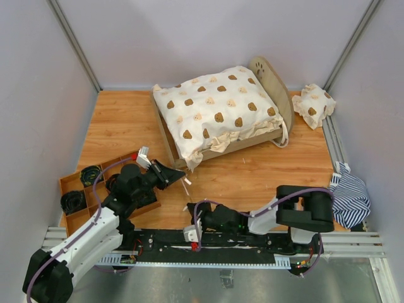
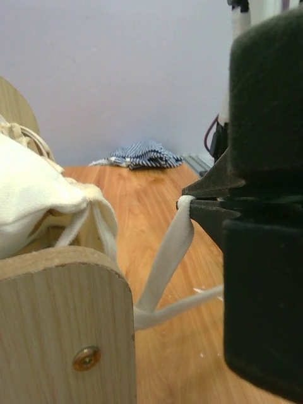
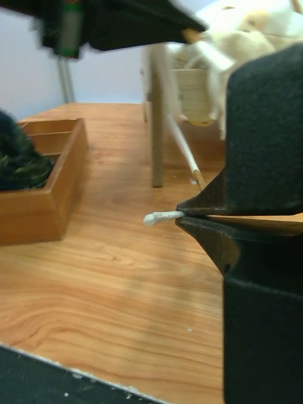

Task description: Set up the pet bed

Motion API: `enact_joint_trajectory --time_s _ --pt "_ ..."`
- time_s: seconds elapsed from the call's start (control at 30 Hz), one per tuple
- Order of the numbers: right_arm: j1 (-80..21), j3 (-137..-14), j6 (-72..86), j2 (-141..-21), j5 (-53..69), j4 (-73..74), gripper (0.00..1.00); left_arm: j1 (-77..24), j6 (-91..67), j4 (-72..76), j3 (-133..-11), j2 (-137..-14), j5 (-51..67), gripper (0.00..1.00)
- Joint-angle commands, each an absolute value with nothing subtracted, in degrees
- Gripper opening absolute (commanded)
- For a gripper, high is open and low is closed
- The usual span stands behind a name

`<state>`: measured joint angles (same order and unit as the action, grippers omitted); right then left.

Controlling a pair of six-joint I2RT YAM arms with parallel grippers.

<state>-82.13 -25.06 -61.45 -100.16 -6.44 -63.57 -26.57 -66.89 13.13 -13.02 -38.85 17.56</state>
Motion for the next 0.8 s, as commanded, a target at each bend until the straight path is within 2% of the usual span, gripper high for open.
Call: enact_joint_trajectory --time_s 0.0,0.2,0.37,0.53,0.77 --pt "-82.1 -20.0 -38.2 -91.0 -11.9 -64.2 0.00 -26.2 -59.4 8.7 -14.3 -37.1 19.6 0.00" --pt "-70.2 -20.6 -16.1 -79.7 -3.2 -50.9 0.00 -26.2 -54.0 4.8 -12.6 -34.5 19.2 0.00" --pt "-61.2 -27.7 -9.4 -79.7 5.6 -40.5 0.00 -26.2 -51.0 3.8 -11.7 -35.7 21.2 0.00" --pt "-57.9 -31.1 -8.2 -83.6 3.8 -38.5 0.00 -26.2 -50.5 7.6 -9.2 -36.0 25.3 0.00" --pt "-54.1 -27.4 -5.4 -76.2 -6.5 -31.8 0.00 -26.2 -52.1 11.3 -8.6 -37.4 32.4 0.00"
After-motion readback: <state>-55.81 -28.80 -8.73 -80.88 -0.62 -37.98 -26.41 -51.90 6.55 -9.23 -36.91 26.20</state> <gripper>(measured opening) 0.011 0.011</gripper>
